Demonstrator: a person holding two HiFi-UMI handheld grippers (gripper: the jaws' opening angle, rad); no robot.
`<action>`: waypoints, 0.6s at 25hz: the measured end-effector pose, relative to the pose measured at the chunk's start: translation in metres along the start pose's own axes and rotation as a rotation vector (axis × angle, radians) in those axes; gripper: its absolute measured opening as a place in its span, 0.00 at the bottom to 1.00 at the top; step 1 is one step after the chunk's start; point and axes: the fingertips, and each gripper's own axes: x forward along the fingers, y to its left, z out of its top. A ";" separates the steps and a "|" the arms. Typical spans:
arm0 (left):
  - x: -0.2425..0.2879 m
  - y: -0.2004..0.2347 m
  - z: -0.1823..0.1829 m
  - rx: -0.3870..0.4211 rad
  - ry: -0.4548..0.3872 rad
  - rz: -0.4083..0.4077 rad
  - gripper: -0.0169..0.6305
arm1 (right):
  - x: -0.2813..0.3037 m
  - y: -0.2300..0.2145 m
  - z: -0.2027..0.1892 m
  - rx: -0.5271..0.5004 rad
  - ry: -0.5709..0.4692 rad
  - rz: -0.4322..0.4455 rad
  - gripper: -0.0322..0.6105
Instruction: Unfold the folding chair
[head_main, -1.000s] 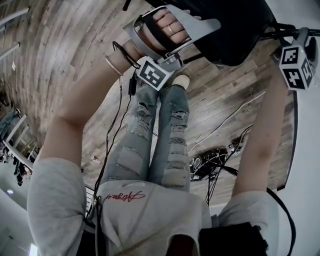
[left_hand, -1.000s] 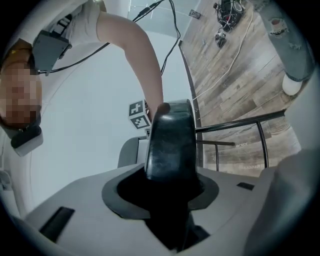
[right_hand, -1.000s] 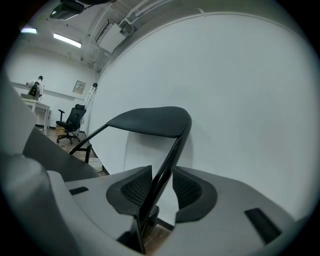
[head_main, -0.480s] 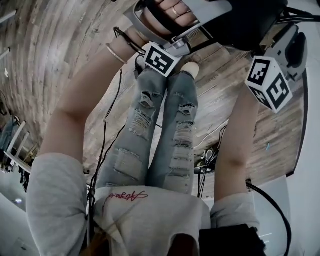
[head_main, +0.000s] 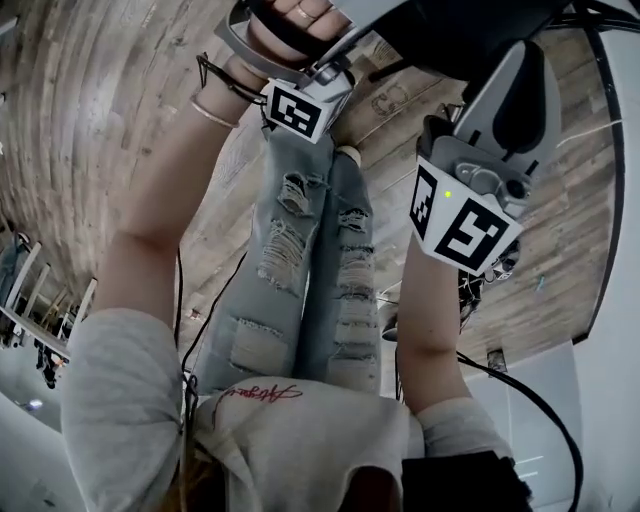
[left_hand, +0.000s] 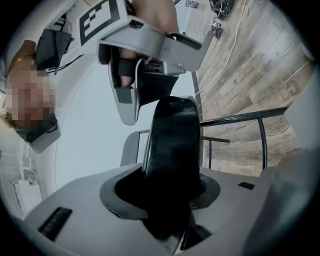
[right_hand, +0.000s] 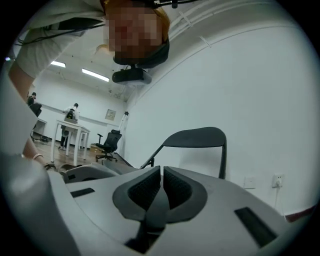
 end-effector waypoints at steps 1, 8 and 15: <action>-0.006 -0.004 0.000 0.002 0.002 0.009 0.35 | -0.006 0.009 -0.007 0.001 0.000 0.025 0.10; -0.059 -0.056 -0.005 -0.001 0.039 -0.030 0.42 | -0.027 0.051 -0.052 -0.005 0.032 0.111 0.10; -0.094 -0.103 -0.015 0.021 0.116 -0.103 0.49 | -0.037 0.096 -0.072 -0.010 0.022 0.213 0.10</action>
